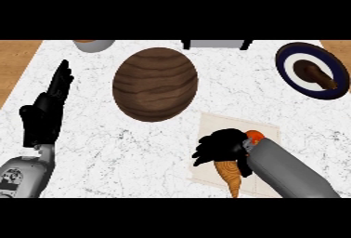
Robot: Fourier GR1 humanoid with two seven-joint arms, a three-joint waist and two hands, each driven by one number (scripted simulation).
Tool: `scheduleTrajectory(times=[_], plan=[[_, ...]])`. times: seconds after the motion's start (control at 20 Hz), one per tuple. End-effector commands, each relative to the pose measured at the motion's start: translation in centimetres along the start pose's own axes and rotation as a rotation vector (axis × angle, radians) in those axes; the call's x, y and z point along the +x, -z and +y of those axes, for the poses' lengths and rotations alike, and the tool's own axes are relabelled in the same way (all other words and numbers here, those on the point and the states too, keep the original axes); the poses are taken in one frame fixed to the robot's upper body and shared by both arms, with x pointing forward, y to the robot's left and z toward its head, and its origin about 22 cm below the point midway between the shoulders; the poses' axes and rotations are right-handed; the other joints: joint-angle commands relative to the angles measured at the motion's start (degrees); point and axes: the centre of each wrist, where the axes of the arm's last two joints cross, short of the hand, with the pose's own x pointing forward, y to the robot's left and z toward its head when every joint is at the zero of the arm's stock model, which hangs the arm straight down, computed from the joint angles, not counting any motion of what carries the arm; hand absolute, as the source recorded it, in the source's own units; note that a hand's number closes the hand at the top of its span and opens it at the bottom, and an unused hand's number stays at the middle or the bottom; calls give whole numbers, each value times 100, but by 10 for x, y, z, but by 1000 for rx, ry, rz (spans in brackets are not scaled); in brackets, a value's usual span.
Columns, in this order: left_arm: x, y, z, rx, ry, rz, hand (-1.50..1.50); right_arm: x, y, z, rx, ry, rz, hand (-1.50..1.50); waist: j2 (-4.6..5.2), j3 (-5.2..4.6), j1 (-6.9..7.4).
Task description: Pick the croissant from the placemat and place it in the bowl
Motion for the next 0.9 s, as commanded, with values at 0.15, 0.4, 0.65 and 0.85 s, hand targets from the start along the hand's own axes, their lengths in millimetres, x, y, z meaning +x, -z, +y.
scheduleTrajectory(times=[0.15,0.4,0.65,0.85], plan=[[0,-10,-8,-2,0,10,0,9,32,8,8,-87,-79,150,16,8,17],[3,1,-7,12,-16,-11,0,-11,9,13,-30,-60,-111,150,19,7,-12],[-9,-16,-11,-14,-7,-9,0,29,63,-21,-122,57,-35,150,16,1,34],[-1,-6,-2,0,1,6,0,38,75,-31,-342,249,200,150,-5,3,-4]])
